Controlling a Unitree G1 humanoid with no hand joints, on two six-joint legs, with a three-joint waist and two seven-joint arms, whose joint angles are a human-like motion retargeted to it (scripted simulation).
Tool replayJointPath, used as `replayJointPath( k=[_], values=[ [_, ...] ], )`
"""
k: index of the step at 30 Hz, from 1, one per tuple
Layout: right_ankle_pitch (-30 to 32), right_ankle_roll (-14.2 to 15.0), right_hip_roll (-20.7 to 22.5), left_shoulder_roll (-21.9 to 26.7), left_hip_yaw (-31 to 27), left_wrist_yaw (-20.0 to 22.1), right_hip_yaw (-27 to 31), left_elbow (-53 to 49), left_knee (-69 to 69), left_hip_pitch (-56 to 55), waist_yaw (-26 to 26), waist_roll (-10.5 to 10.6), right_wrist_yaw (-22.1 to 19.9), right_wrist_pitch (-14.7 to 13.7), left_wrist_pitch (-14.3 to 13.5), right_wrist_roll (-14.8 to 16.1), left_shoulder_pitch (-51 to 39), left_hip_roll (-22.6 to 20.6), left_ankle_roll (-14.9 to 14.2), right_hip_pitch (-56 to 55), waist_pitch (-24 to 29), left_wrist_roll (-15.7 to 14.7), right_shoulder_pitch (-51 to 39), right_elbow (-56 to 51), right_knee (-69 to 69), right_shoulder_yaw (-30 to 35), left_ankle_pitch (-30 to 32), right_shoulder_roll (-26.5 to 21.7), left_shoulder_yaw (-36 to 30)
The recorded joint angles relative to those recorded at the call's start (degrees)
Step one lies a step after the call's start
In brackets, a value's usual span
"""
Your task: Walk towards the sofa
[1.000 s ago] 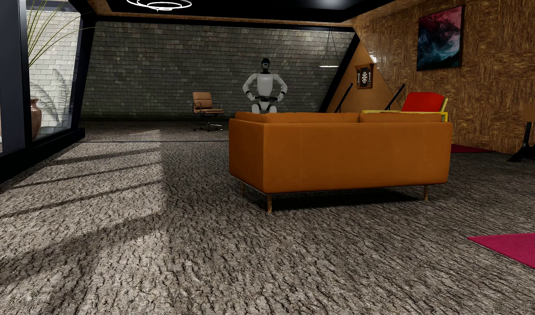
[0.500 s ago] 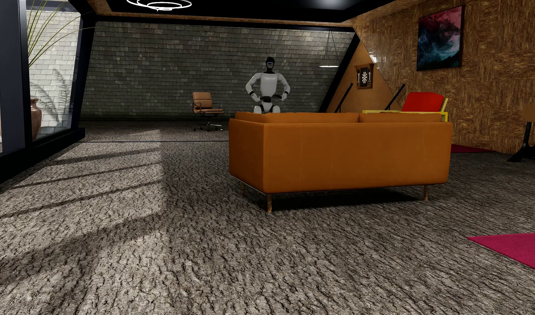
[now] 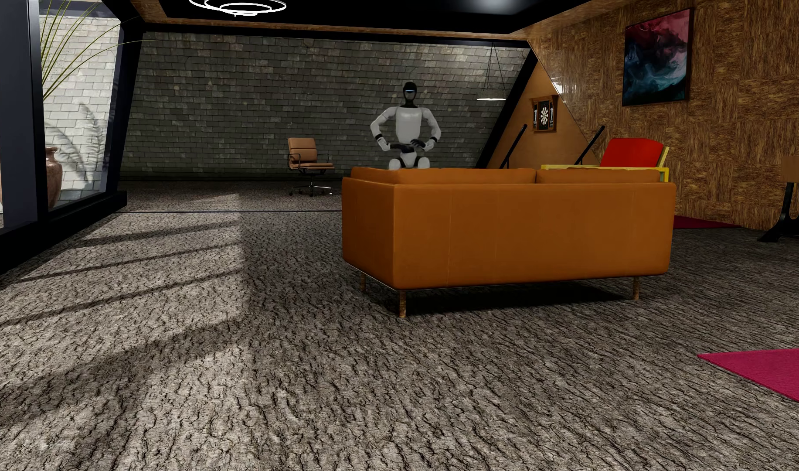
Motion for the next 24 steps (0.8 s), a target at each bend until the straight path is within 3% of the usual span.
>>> replayJointPath(
  k=[2, 4, 7, 8, 10, 12, 13, 16, 19, 21, 22, 23, 24],
  values=[
    [-4.7, -1.2, 0.3, 0.5, -0.2, 0.0, -1.2, 1.3, -0.7, 3.5, -0.5, 0.0, 0.1, 0.3, 0.5, -1.4, 0.0, -0.7, 0.2, -3.4, 0.2, -0.4, 1.6, -0.3, -9.7, -1.7, -1.7, -0.5, -1.4],
    [-4.5, -4.1, 1.8, 0.5, -0.8, 0.0, -2.7, 1.8, -2.2, 6.8, -1.2, 0.3, 0.2, -0.1, 0.6, -2.8, -0.5, -1.2, 0.3, -5.9, 0.3, -1.5, 3.0, -0.6, -22.3, -4.0, -2.8, -0.3, -2.3],
    [4.8, -2.0, 5.4, 1.0, -1.9, 0.0, -4.0, 1.1, -5.3, 11.5, -2.1, 1.0, 0.4, 0.1, 1.6, -2.7, -0.6, -1.9, 0.4, -6.7, 0.2, -2.2, 3.8, -0.8, -43.6, -5.3, -3.4, 0.2, -3.8],
    [5.7, -2.0, 7.0, 1.4, -2.5, 0.0, -3.2, 1.0, -6.5, 13.1, -2.3, 1.3, 0.6, 0.2, 1.8, -2.9, -0.9, -2.0, 0.3, -6.1, 0.1, -2.6, 4.4, -0.9, -50.2, -6.1, -3.6, 0.5, -4.3],
    [6.6, 0.9, 9.4, 2.0, -3.7, 0.0, -1.0, 1.0, -7.9, 16.6, -2.5, 2.0, 1.6, -0.6, 1.8, -3.8, -0.9, -2.4, 0.0, -5.2, 0.0, -3.1, 4.9, -0.1, -56.3, -8.5, -4.1, 1.8, -4.5],
    [12.9, -5.4, 11.7, 2.0, -5.3, 0.0, 2.0, 1.7, -7.9, 20.1, -2.8, 3.0, 2.2, -1.6, 1.7, -5.4, -0.7, -2.1, -0.2, -4.2, -0.3, -4.0, 5.6, -0.5, -53.5, -11.1, -3.6, 2.7, -4.1],
    [15.0, -5.9, 11.7, 1.5, -6.0, 0.0, 0.8, 2.3, -7.2, 21.3, -2.8, 3.7, 0.9, -2.3, 1.7, -6.8, -0.3, -1.4, -1.0, -2.9, -0.5, -4.6, 5.4, -0.6, -52.7, -12.1, -2.3, 3.3, -3.2],
    [10.7, -8.1, 13.2, 0.5, -8.6, 0.0, -2.3, 4.6, 0.1, 21.3, -3.5, 6.5, 0.0, -3.8, 1.3, -9.0, 1.8, 2.2, -5.5, 1.4, -1.1, -4.3, 4.7, -2.4, -51.0, -14.3, 7.9, 5.9, -0.4],
    [4.4, -9.3, 14.3, 5.7, -12.8, 0.0, -6.6, 4.8, 22.2, 12.1, -4.1, 8.7, 0.2, -3.9, 0.8, -9.0, -0.1, 5.7, -16.9, 4.0, -0.7, -1.4, 5.4, 0.1, -46.7, -13.3, 22.0, 6.3, -3.1],
    [0.7, -9.6, 14.9, 7.7, -9.0, 0.0, -10.0, 4.6, 38.0, 2.9, -4.8, 10.2, 0.0, -4.4, 0.9, -7.3, -1.9, 12.0, -17.2, 5.9, 0.0, -1.1, 5.3, -0.5, -44.7, -12.4, 33.1, 7.6, -4.8],
    [-0.7, -9.7, 15.6, 7.6, -10.5, 0.0, -11.0, 4.3, 43.2, -1.3, -4.6, 11.0, 0.0, -4.6, 0.9, -6.6, -2.2, 13.7, -17.2, 7.3, 0.2, -1.7, 4.9, -1.4, -44.5, -12.0, 30.9, 8.1, -4.9],
    [-2.2, -9.7, 16.3, 7.5, -12.2, 0.0, -11.7, 3.6, 45.9, -5.0, -4.3, 11.7, 0.0, -4.7, 1.2, -6.1, -2.2, 15.4, -17.6, 8.6, 0.4, -1.8, 4.2, -1.9, -44.0, -11.2, 23.7, 8.3, -4.5],
    [-3.9, -9.7, 17.0, 8.2, -12.3, 0.0, -12.1, 3.4, 46.5, -8.3, -3.8, 12.2, 0.0, -4.4, 1.4, -6.7, -2.9, 17.7, -15.2, 9.7, 0.6, -2.1, 4.9, -2.3, -43.0, -10.4, 16.7, 8.2, -4.3]
  ],
)
